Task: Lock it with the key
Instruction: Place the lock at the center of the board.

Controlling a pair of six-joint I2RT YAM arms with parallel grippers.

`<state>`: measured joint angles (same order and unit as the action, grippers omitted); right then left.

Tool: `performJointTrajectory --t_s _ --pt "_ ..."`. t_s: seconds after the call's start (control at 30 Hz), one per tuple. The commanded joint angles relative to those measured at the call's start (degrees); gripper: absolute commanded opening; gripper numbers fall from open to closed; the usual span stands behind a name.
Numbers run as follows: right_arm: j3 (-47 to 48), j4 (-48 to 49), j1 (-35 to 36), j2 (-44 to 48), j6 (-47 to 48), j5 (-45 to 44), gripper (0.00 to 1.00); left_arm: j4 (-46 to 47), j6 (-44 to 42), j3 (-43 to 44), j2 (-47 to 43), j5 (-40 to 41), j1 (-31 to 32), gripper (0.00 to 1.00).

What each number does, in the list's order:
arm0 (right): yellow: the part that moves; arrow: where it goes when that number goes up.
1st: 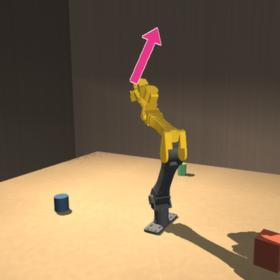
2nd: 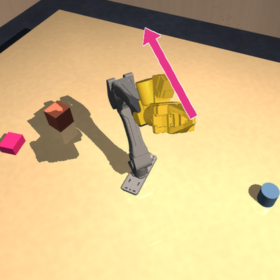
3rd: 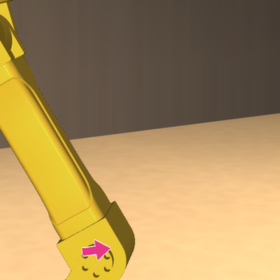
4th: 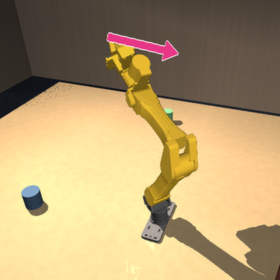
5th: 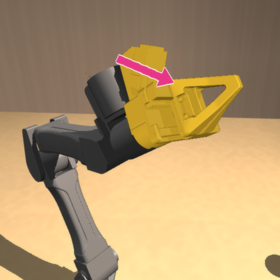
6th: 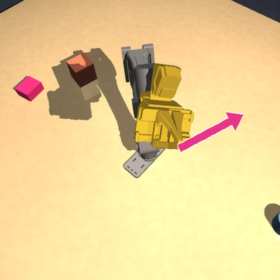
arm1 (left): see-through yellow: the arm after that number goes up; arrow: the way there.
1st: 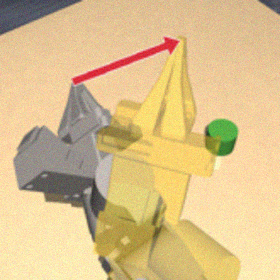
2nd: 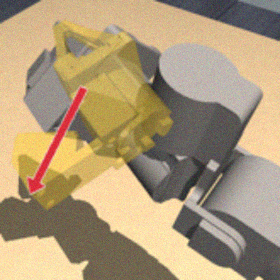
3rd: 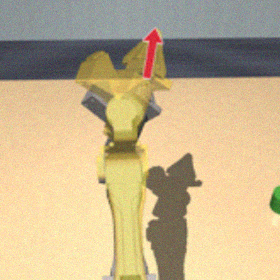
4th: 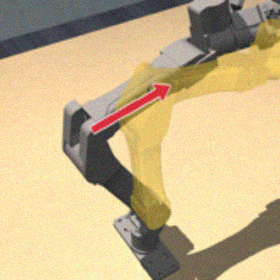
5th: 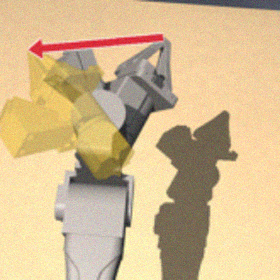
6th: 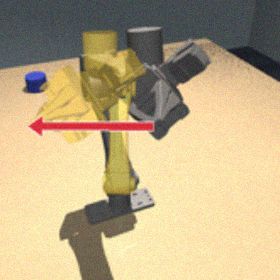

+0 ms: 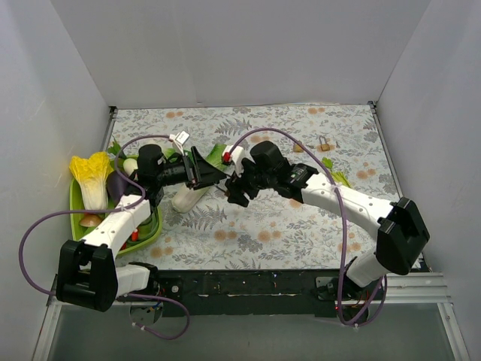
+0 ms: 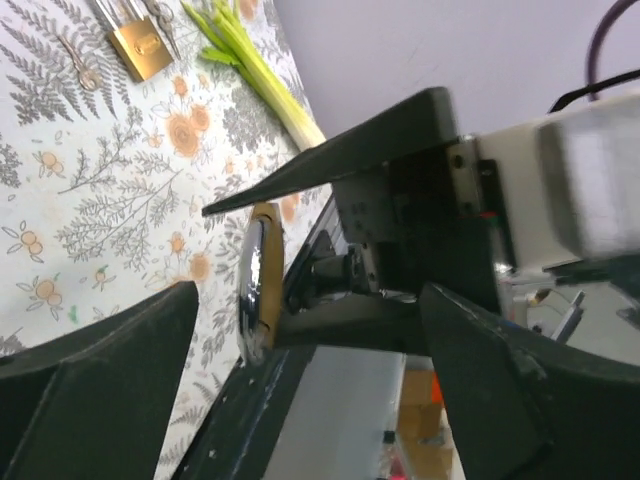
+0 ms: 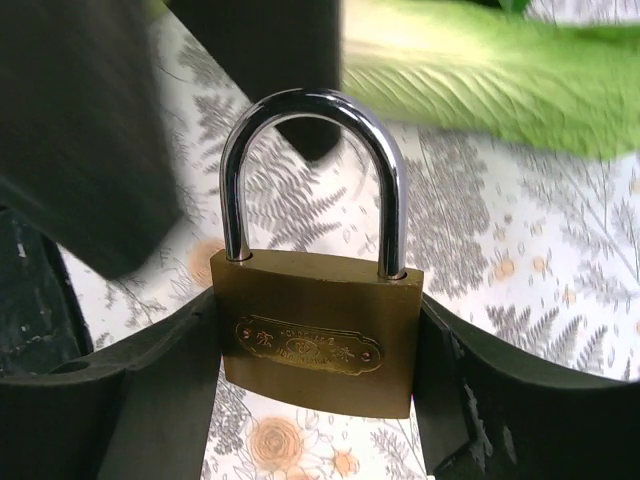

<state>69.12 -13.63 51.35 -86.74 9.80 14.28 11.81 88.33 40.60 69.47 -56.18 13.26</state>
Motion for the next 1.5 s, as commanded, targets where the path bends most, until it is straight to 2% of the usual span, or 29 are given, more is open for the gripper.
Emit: performJointTrajectory --t_s 0.0,0.1,0.17,0.23,0.33,0.63,0.97,1.3,1.47 --pt "-0.92 1.50 -5.45 1.05 -4.17 -1.18 0.01 -3.81 -3.69 5.09 -0.57 3.52 -4.62 0.98" --pt "-2.76 1.06 -8.97 0.70 -8.21 -4.87 0.01 -7.48 -4.84 9.84 0.66 6.95 -8.41 0.98" --pt "-2.85 -0.08 -10.30 -1.41 -12.07 -7.42 0.01 -13.19 -6.59 14.65 1.98 13.18 -8.77 0.98" --pt "-1.63 -2.18 -11.62 -5.17 -15.85 -12.60 0.01 -19.70 -8.09 17.22 4.25 17.14 -8.77 0.98" --pt "4.16 -9.29 -12.41 -11.84 -22.71 -18.84 0.01 -24.82 -10.11 20.57 6.28 18.13 -8.77 0.98" --pt "12.34 -11.85 -12.59 -20.47 -32.30 -24.30 0.02 -22.27 -9.15 17.50 5.15 17.60 -8.77 0.98" --pt "20.52 -15.20 -12.68 -28.92 -38.01 -22.37 0.02 -22.01 -9.15 16.00 4.27 17.86 -8.86 0.98" --pt "22.02 -15.90 -12.59 -31.30 -42.67 -21.58 0.14 -21.83 -8.71 15.83 5.06 17.86 -8.86 0.98" --pt "20.44 -15.82 -12.68 -32.35 -44.60 -20.61 0.23 -22.18 -8.88 15.91 4.97 18.21 -8.86 0.98"
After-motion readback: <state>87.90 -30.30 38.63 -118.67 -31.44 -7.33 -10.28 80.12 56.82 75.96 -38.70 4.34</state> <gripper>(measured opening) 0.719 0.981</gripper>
